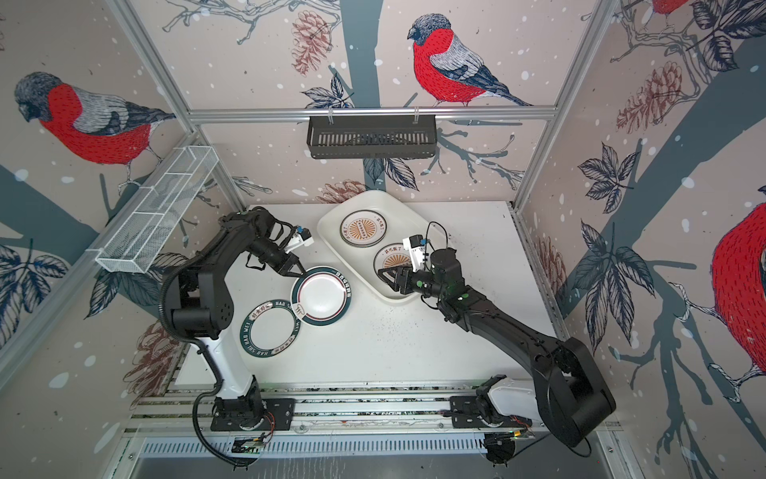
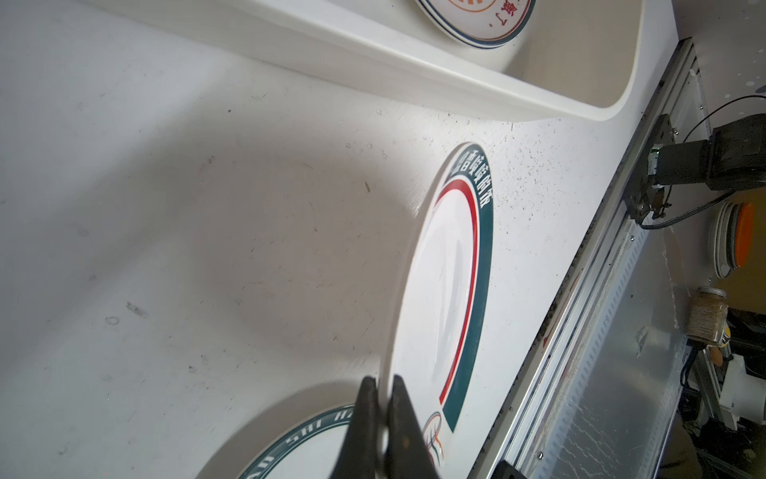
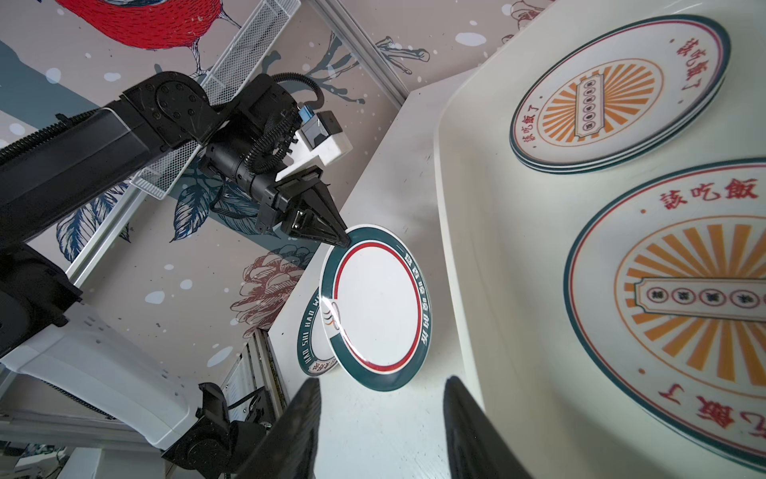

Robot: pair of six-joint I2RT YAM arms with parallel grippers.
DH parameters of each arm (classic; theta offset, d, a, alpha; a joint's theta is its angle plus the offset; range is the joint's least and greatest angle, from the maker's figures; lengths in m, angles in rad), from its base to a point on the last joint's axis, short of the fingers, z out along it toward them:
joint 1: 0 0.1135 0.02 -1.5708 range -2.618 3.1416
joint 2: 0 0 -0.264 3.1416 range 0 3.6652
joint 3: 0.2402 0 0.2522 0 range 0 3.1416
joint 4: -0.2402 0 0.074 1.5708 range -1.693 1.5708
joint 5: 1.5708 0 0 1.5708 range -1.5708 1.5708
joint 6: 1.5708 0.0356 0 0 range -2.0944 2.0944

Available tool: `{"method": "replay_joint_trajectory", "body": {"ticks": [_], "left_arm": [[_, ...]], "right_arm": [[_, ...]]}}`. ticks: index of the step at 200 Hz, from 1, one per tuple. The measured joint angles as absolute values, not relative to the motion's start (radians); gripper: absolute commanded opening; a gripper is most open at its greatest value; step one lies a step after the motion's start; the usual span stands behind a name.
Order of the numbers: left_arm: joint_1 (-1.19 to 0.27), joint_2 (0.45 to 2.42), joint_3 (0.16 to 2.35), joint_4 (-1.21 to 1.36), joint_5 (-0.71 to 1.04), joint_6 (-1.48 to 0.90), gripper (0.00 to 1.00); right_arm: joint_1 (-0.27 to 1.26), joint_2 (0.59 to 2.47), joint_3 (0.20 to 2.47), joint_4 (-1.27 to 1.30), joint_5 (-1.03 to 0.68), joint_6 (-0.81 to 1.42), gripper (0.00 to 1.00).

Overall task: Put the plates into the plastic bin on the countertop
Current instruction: 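Tilt the plate upright with the left gripper while the right gripper approaches, then close the right gripper on the plate's far rim while the left gripper releases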

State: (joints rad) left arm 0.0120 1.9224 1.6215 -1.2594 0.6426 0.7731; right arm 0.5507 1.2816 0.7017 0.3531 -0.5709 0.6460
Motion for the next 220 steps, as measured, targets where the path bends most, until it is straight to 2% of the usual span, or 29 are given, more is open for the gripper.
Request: {"method": "replay_joint_trajectory", "body": {"ticks": [105,220], "left_arm": [[-0.002,1.883,1.682,-1.317,0.655,0.784,0.0],[-0.012,1.828,1.691,-1.346,0.664,0.784,0.0]], "right_arm": [[0.672,1.464,0.785,0.372,-0.574,0.628,0.49],[0.732,1.602,0.87,0.347,-0.479,0.599,0.48]]}}
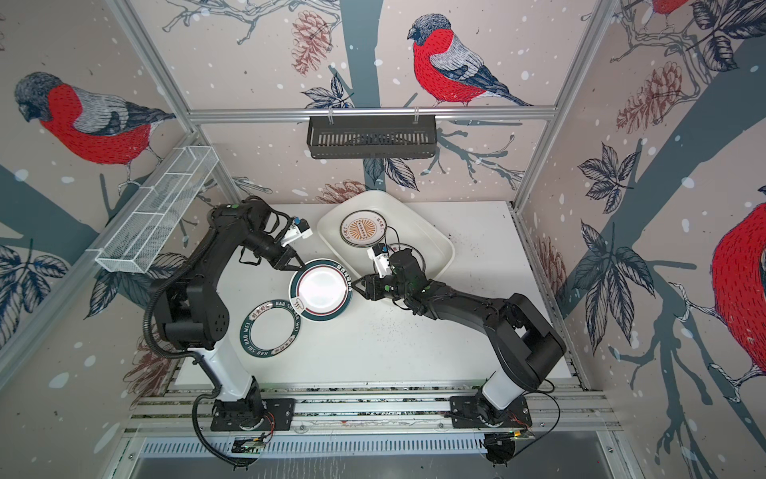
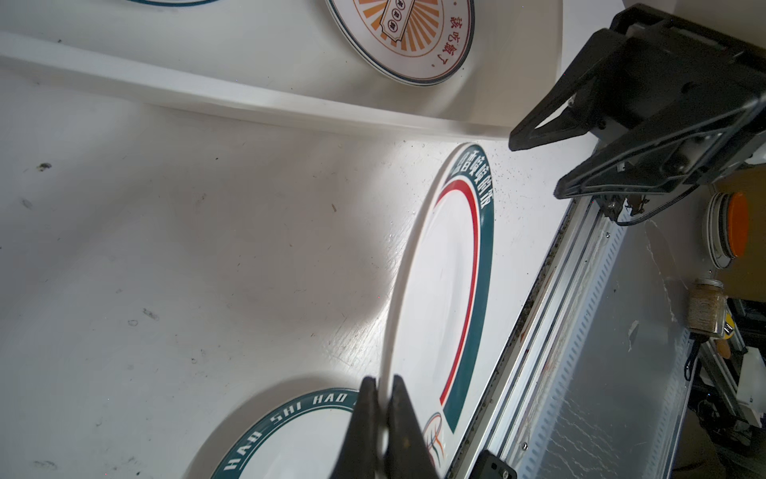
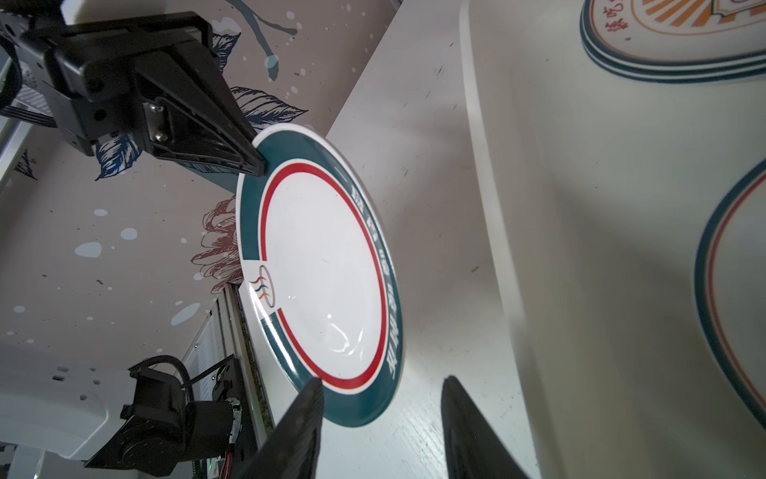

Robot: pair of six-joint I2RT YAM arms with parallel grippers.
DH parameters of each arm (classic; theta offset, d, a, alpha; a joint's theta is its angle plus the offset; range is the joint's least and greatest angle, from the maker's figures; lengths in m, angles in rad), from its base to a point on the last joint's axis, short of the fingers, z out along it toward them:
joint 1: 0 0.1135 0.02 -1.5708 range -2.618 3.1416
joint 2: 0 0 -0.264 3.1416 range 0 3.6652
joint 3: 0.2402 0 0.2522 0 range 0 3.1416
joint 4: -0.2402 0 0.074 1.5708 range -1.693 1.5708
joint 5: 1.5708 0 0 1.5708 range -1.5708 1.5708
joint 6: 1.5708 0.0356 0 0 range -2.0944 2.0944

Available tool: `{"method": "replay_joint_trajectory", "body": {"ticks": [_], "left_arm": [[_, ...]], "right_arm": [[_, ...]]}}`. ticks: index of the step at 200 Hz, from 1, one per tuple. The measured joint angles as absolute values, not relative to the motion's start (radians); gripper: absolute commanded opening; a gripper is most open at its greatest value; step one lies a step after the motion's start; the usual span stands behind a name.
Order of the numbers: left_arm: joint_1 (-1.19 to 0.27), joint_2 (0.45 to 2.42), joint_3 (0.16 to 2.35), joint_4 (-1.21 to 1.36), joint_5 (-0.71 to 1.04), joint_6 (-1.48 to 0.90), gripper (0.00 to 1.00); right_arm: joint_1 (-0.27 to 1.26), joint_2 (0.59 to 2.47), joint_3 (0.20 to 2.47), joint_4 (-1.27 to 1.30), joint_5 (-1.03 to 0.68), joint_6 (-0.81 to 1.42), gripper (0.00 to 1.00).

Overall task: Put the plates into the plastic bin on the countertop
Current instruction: 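Close the right gripper on the plate's far rim while the left gripper releases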

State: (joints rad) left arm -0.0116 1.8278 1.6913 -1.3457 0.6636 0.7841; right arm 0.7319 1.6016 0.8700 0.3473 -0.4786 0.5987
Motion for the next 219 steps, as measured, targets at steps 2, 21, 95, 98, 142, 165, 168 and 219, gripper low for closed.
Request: {"method": "replay_joint_trajectory", "body": {"ticks": [2,21,95,98,142,165,168,219], "left_arm": [[-0.012,1.827,1.691,-1.346,0.664,0.784,0.0],[-0.016,1.818,1.696,-1.346,0.669,0.784,0.0],[-0.027,1.799,1.721,-1.346,0.693,0.782,0.0],[-0.027,1.798,1.722,-1.346,0.694,0.782,0.0],[-0.038,1.79,1.732,-1.347,0.706,0.782,0.0],[-0.043,1.789,1.734,-1.346,0.707,0.782,0.0],[-0.043,1.788,1.735,-1.347,0.707,0.783,0.0],[-0.045,1.781,1.739,-1.347,0.718,0.783,0.0]], "right_arm": [[0.732,1.604,0.872,0.347,-0.478,0.599,0.48],[0.74,1.621,0.891,0.349,-0.477,0.598,0.47],[0.747,1.664,0.924,0.364,-0.493,0.599,0.43],[0.747,1.664,0.924,0.366,-0.493,0.599,0.43],[0.746,1.666,0.913,0.414,-0.519,0.623,0.33],[0.744,1.668,0.903,0.445,-0.53,0.633,0.31],[0.744,1.668,0.901,0.449,-0.531,0.633,0.3],[0.735,1.668,0.875,0.513,-0.561,0.681,0.22]]}}
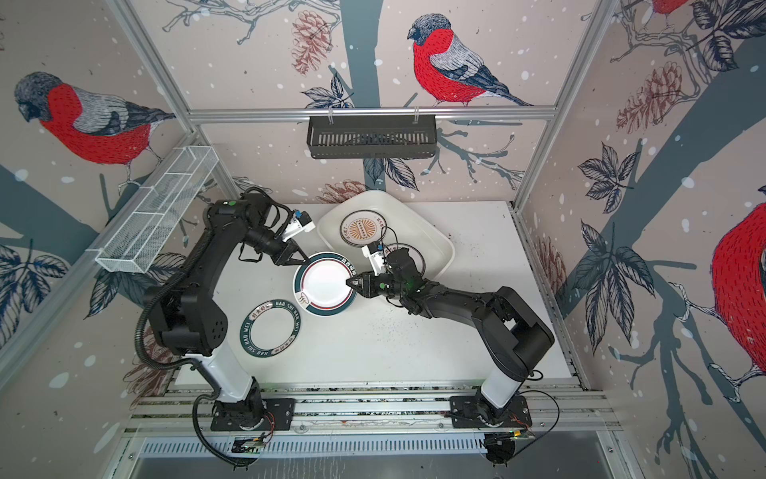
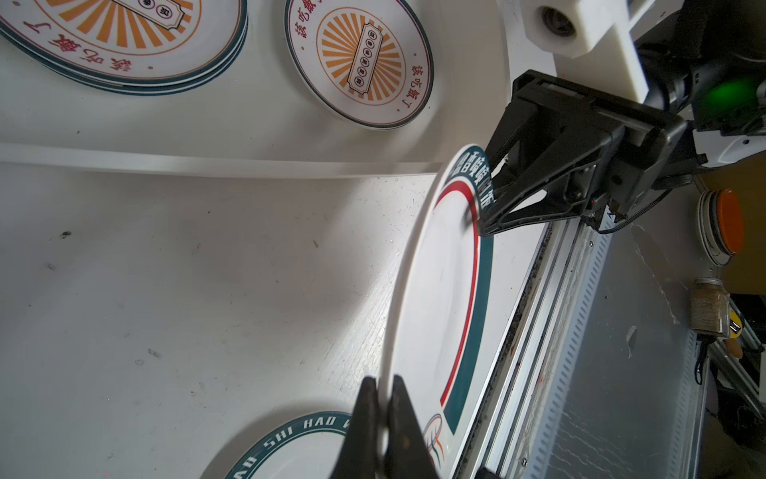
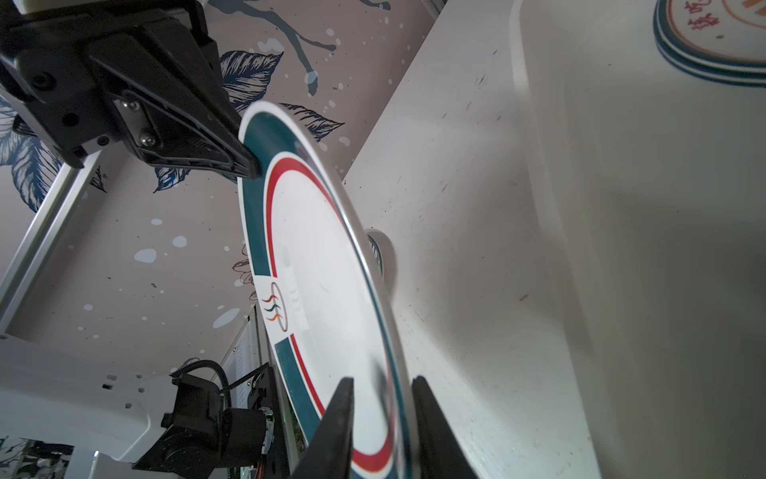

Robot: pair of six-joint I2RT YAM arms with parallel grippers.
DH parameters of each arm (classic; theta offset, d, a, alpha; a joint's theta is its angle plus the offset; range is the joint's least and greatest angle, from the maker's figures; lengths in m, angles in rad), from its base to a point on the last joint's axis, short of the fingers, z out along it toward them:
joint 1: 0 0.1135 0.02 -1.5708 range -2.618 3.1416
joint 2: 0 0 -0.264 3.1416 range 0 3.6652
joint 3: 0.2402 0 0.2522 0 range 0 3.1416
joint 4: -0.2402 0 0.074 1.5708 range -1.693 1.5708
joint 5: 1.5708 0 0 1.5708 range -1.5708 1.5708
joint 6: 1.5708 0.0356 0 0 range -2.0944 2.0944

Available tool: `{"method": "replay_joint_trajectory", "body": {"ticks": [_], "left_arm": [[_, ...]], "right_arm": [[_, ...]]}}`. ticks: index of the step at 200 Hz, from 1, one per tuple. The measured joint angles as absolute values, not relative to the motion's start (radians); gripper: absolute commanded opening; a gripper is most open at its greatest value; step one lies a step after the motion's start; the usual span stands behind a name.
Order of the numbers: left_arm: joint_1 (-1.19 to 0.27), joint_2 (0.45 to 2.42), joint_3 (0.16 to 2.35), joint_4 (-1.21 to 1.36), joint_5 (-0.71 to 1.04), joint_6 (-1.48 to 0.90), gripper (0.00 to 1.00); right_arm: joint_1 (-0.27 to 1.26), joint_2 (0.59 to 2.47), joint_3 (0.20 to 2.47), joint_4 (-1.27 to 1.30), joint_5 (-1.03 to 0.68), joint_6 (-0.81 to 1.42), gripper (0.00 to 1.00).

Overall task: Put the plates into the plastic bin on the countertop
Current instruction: 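Close the right gripper on the plate's far rim while the left gripper releases, then carry the green-rimmed plate over the bin with the right gripper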

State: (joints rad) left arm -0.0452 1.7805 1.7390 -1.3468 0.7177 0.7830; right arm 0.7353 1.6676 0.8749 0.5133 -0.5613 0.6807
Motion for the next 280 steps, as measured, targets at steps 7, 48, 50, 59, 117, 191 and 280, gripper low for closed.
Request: {"method": "replay_joint_trajectory", "body": {"ticks": [7,48,50,59,117,191,280], "left_arm": [[-0.045,1.78,1.739,-1.347,0.722,0.783,0.0],[-0.045,1.775,1.739,-1.347,0.733,0.783,0.0],[-0.045,1.775,1.739,-1.347,0.733,0.783,0.0],[-0.045,1.774,1.739,-1.346,0.731,0.785,0.0],[-0.046,1.774,1.739,-1.339,0.722,0.803,0.11],[-0.046,1.762,1.741,-1.326,0.749,0.755,0.64],[-0.076,1.762,1.897,-1.174,0.76,0.5,0.64]], "right_arm": [[0.733,1.668,0.873,0.521,-0.564,0.681,0.21],[0.731,1.67,0.865,0.548,-0.575,0.704,0.13],[0.731,1.67,0.865,0.548,-0.575,0.704,0.13],[0.73,1.67,0.864,0.553,-0.582,0.707,0.1],[0.725,1.67,0.862,0.577,-0.616,0.712,0.04],[0.686,1.658,0.853,0.576,-0.616,0.73,0.04],[0.416,1.502,0.855,0.419,-0.687,0.673,0.05]]}}
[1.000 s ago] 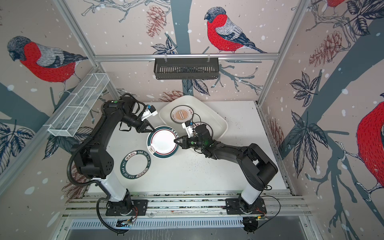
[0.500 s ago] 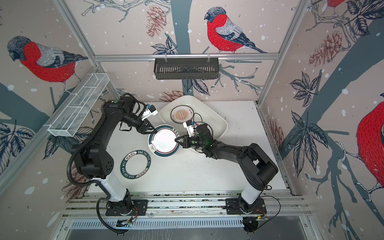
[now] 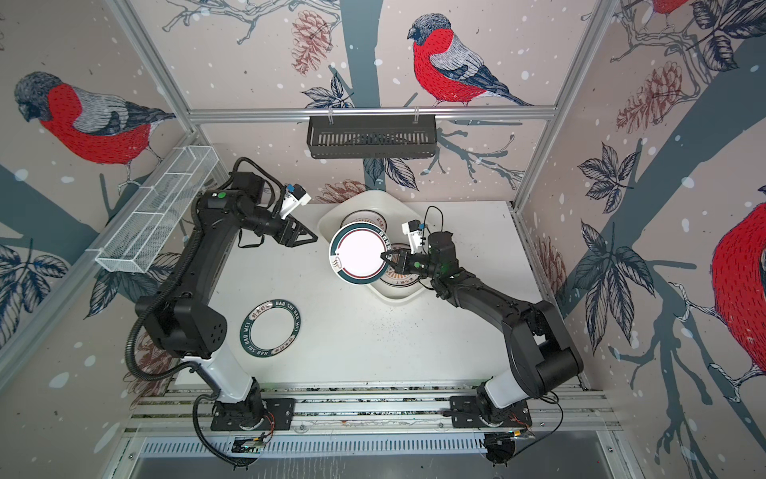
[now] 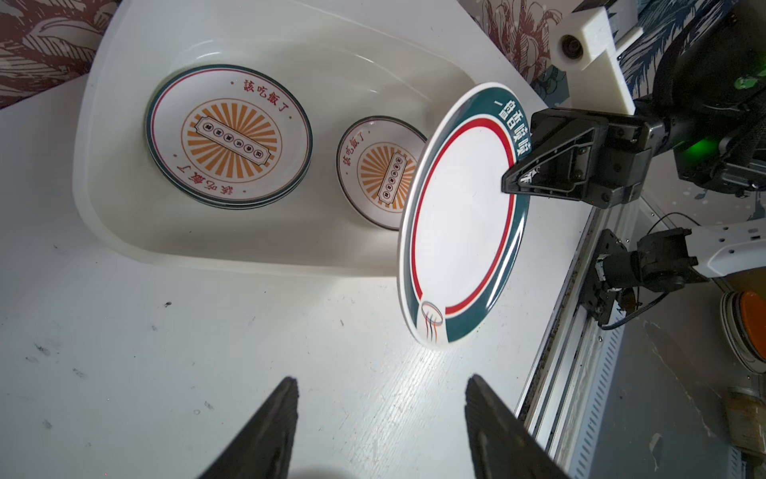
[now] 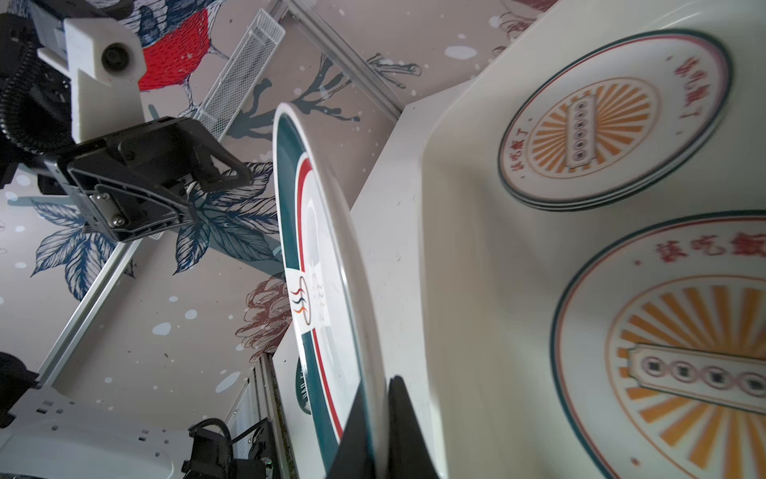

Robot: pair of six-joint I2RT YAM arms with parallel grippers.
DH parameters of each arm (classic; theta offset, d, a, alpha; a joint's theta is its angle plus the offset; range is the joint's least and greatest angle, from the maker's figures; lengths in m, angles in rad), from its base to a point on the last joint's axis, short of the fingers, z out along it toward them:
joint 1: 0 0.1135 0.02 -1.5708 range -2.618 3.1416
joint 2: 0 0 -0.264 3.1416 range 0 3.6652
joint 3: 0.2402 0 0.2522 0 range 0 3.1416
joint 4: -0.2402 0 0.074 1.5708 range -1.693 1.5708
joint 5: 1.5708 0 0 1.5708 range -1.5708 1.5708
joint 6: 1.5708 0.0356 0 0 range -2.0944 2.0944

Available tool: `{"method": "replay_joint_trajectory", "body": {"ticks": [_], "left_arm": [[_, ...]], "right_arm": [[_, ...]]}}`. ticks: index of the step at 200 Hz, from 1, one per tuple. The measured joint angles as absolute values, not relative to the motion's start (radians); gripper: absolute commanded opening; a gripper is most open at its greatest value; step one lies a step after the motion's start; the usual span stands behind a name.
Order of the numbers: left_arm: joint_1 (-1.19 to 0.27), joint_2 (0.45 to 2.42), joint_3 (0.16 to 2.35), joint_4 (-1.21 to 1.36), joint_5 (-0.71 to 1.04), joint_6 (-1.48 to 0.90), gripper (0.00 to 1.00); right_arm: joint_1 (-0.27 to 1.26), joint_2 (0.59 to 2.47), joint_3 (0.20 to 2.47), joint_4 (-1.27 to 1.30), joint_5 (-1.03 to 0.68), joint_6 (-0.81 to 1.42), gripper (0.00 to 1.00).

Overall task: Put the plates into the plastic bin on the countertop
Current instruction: 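Carry the green-rimmed plate over the bin with the right gripper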

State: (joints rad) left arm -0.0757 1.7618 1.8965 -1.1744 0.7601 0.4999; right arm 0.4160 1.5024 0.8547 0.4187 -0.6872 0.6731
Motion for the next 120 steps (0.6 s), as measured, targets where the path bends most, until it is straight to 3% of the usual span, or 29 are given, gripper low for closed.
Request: {"method": "replay_joint_trajectory", "body": {"ticks": [55,120], "left_arm": [[-0.176,1.738,1.893,-1.06,0.758,0.393,0.65],[-0.254,1.734,1.881,-1.011,0.757,0.365,0.63]], "right_arm": [[0.231,1.475,0.898,0.202,-0.687,0.583,0.06],[0.144,1.586,1.018,0.021,-0.69,0.496,0.07]]}}
